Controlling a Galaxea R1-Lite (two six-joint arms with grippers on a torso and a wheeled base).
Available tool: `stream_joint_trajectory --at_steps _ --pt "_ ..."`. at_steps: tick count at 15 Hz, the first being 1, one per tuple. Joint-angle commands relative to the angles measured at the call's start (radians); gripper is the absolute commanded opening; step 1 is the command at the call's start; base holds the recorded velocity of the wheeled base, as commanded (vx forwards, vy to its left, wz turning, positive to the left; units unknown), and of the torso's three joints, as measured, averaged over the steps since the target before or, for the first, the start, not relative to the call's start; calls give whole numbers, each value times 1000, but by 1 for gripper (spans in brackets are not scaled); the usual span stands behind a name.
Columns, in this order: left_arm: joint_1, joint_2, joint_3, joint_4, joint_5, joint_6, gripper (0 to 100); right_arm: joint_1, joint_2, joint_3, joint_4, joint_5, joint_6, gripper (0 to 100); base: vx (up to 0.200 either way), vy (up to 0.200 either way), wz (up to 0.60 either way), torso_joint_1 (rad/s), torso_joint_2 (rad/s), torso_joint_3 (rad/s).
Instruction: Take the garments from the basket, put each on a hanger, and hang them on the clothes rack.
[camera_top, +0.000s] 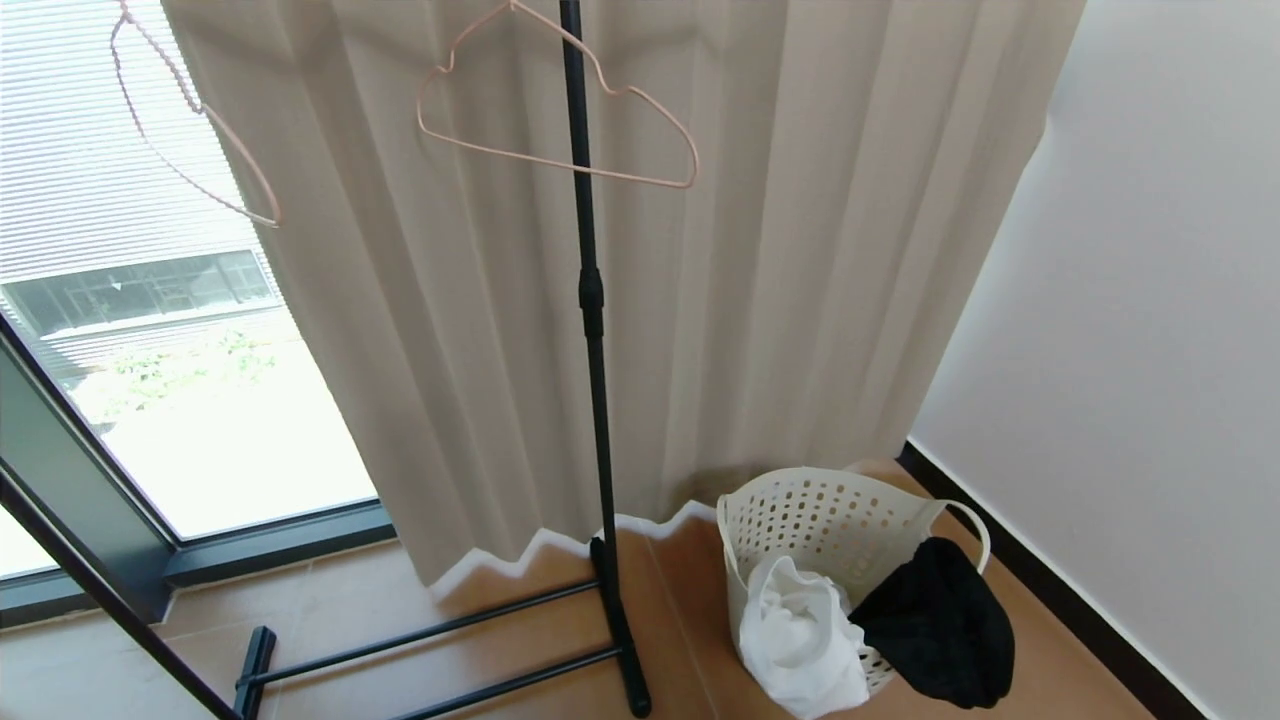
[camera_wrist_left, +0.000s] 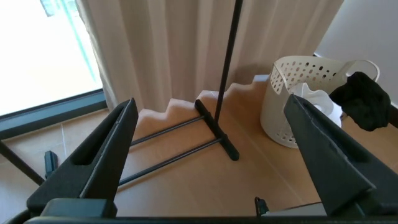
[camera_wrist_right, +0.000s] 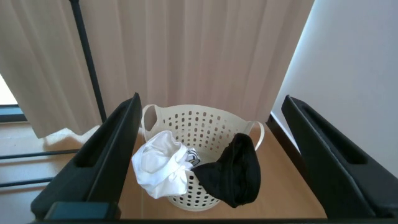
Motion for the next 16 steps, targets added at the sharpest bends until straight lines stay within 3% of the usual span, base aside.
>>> stream_joint_trajectory --at_steps 1,16 --pt "-1 1 0 0 1 0 100 0 1 0 -1 0 -1 100 0 0 -600 2 7 2" --pt "-1 1 0 2 1 0 100 0 1 0 -1 0 -1 100 0 0 0 -1 7 5"
